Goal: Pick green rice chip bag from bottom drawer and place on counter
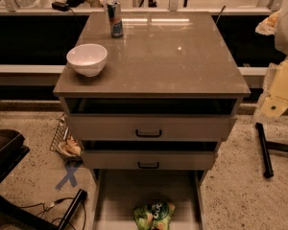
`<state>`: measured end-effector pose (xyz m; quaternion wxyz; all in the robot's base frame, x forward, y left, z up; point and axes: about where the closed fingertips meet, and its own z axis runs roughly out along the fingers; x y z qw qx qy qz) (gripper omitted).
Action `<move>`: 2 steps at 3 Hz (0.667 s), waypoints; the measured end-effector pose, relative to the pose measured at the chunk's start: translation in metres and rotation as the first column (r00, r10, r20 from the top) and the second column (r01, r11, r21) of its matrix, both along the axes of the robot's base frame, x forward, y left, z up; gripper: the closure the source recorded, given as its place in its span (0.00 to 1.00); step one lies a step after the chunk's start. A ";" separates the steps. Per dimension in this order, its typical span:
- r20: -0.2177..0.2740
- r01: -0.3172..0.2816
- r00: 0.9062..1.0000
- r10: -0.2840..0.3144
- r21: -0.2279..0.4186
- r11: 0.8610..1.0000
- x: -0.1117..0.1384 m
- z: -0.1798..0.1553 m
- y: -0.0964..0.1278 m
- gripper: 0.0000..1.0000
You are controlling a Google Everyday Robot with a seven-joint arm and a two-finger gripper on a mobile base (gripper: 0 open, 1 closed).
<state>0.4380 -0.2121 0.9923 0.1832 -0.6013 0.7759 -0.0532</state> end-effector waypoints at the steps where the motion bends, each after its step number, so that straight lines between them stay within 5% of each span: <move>1: 0.000 0.000 1.000 0.000 0.000 1.000 0.000 0.000 0.000 0.00; 2: 0.023 0.016 1.000 -0.015 -0.025 1.000 -0.001 0.013 0.000 0.00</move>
Offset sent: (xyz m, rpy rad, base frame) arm -0.0029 -0.0008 0.0293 -0.0695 -0.0412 -0.0427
